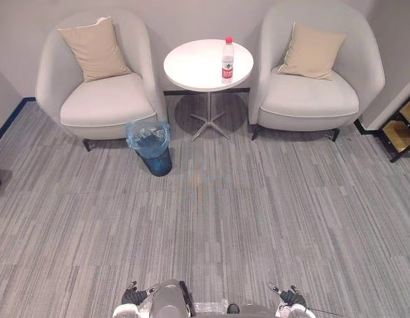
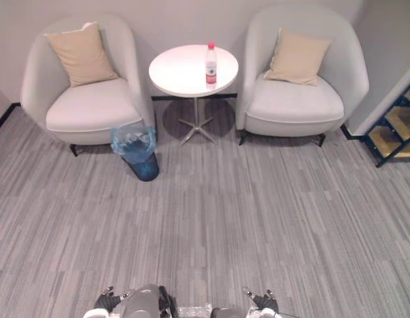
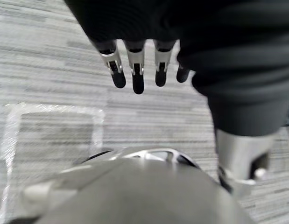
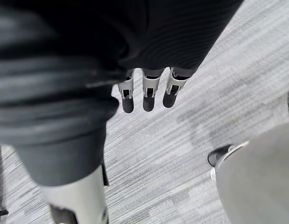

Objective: Gather rubbish on tea table into small bin, then transfer packed bag to large trash can.

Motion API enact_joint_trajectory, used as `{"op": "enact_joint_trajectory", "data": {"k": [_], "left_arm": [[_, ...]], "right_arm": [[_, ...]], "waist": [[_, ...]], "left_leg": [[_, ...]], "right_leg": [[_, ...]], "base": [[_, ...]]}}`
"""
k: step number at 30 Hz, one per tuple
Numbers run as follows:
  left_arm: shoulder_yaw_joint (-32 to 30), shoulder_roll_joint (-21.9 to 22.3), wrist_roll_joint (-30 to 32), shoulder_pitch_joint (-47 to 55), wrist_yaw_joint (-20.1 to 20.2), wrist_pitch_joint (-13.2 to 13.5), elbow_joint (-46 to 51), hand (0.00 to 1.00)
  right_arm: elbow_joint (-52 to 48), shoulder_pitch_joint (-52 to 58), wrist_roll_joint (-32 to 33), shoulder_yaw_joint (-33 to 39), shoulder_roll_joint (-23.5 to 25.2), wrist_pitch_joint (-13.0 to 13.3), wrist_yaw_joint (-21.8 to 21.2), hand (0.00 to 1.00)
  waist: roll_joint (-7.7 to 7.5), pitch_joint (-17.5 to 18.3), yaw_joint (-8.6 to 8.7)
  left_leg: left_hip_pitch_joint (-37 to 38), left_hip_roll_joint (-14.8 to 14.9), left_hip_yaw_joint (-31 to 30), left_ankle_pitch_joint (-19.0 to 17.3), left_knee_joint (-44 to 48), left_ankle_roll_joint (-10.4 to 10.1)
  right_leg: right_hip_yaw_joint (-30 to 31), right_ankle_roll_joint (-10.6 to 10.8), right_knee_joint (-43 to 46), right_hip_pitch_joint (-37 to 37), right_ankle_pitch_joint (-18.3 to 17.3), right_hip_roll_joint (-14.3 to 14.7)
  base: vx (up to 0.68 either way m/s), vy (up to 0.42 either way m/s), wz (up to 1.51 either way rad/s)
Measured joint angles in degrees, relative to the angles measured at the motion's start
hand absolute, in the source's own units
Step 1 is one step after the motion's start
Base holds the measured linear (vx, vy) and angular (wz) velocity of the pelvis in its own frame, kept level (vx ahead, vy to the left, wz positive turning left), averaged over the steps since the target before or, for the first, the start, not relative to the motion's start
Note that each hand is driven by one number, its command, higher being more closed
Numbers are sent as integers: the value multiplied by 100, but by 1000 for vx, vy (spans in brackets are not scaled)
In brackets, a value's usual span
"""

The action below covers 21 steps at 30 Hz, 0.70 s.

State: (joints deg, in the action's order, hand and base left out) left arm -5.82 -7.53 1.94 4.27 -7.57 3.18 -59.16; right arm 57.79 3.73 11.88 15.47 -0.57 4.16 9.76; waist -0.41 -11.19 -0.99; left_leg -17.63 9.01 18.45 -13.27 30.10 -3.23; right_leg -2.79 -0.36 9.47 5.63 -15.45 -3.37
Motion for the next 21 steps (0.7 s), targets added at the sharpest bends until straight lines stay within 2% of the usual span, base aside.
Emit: {"op": "enact_joint_trajectory", "data": {"k": [1, 2, 3, 4, 5, 6, 7, 8, 10, 12, 13, 15, 16, 17, 18, 19, 20, 21], "left_arm": [[1, 30, -6, -4, -2, -2, -4, 0], [-2, 59, -12, 2, -6, 0, -5, 0], [-6, -1, -72, 27, 6, -4, -8, 0], [-7, -81, -90, 41, 2, 5, 11, 0], [-7, -96, -90, 32, 0, 0, 7, 0], [-1, -98, -95, 16, -8, -16, -3, 0], [11, -98, -96, -11, -9, -21, 5, 0], [24, -87, -99, -48, -9, -21, 5, 0], [137, -54, -108, -205, -8, -18, 10, 0], [212, 60, -117, -336, -3, -13, 7, 0], [282, 240, -185, -361, 3, 7, 3, 0], [314, 375, -207, -358, 10, 19, -8, 0], [373, 385, -214, -403, 13, 31, -17, 0], [514, 386, -214, -422, 16, 40, -106, 0], [549, 383, -210, -424, 19, 44, -124, 0], [576, 361, -204, -425, 25, 40, -135, 0], [567, 348, -202, -425, 25, 39, -151, 0], [513, 460, -199, -487, 10, 35, -265, 0]], "right_arm": [[5, 34, -6, -6, -28, 0, 1, 0], [14, 61, -7, -13, -60, -1, -1, 0], [80, 65, -21, -39, -48, -13, 9, 0], [66, 106, -68, -27, 68, -16, 10, 0], [41, 118, -76, -17, 78, -16, 5, 0], [25, 120, -75, -12, 71, -13, -14, 0], [-10, 121, -76, 0, 77, -17, -16, 0], [-79, 124, -83, -2, 65, -16, -42, 0], [-178, 111, -100, -1, 65, -11, -74, 0], [-293, 89, -143, -4, 53, -8, -78, 0], [-292, 23, -284, -19, 42, -3, -79, 0], [-285, -17, -301, -60, 24, 6, -80, 0], [-262, -83, -303, -120, -13, 5, -81, 0], [-194, -170, -303, -216, -51, 0, -80, 0], [-184, -181, -301, -248, -60, 6, -82, 0], [-152, -177, -301, -289, -50, 35, -83, 0], [-109, -161, -296, -291, -48, 61, -85, 0], [-32, -284, -317, -290, -188, 86, -104, 0]], "waist": [[29, 17, -1], [59, 21, -26], [-13, 69, -116], [-186, 187, -130], [-224, 207, -132], [-230, 190, -143], [-230, 187, -138], [-200, 170, -119], [-148, 137, -74], [-111, 106, -8], [-82, 88, 70], [-73, 87, 103], [-45, 87, 118], [-36, 82, 148], [-44, 84, 159], [-95, 93, 196], [-174, 117, 213], [113, 105, 216]], "left_leg": [[8, -220, -389, 227, -658, -57], [27, -269, -562, 420, -853, -74], [85, -398, -451, 460, -756, 120], [86, -521, -229, 286, -753, 140], [120, -565, -154, 202, -750, 185], [299, -608, -16, 113, -740, 329], [479, -652, 57, 26, -779, 377], [802, -702, 133, -98, -887, 417], [1185, -753, 139, -139, -1094, 419], [1502, -756, 142, -138, -1328, 417], [1919, -707, 192, -133, -1601, 410], [2140, -625, 274, -131, -1714, 406], [2245, -538, 277, -125, -1818, 395], [2290, -474, 257, -83, -1908, 321], [2303, -475, 232, -64, -1931, 262], [2359, -516, 62, -82, -1949, 116], [2421, -582, -64, -152, -1944, -1], [2491, -347, -217, -230, -1909, -141]], "right_leg": [[125, 159, 14, -31, -112, -93], [200, 238, 38, -33, -179, -107], [365, 349, 73, -11, -291, -247], [377, 449, 328, -114, -264, -455], [365, 468, 552, -211, -252, -519], [369, 543, 1222, -431, -202, -587], [366, 651, 1895, -638, -151, -641], [261, 771, 3082, -1015, -83, -678], [-197, 698, 4236, -1543, -116, -792], [-642, 539, 4550, -1840, -212, -906], [-1066, 402, 4269, -1999, -323, -932], [-1312, 360, 3734, -2145, -349, -903], [-1430, 342, 3032, -2338, -280, -784], [-1415, 338, 2181, -2479, 46, -621], [-1383, 330, 1836, -2466, 259, -553], [-1179, 179, 1096, -2446, 986, -449], [-1070, 8, 919, -2422, 1424, -453], [-1203, -39, 1129, -2369, 1292, -313]], "base": [[263, 294, -53], [302, 379, -73], [416, 391, -73], [510, 449, -65], [538, 376, -55], [345, 215, -48], [480, 284, -53], [375, 211, -34], [368, 159, -14], [344, 53, -2], [300, -11, -10], [263, -54, -14], [287, -122, -7], [283, -143, 0], [302, -185, 25], [264, -180, 39], [362, -252, 42], [433, -327, 38]]}}
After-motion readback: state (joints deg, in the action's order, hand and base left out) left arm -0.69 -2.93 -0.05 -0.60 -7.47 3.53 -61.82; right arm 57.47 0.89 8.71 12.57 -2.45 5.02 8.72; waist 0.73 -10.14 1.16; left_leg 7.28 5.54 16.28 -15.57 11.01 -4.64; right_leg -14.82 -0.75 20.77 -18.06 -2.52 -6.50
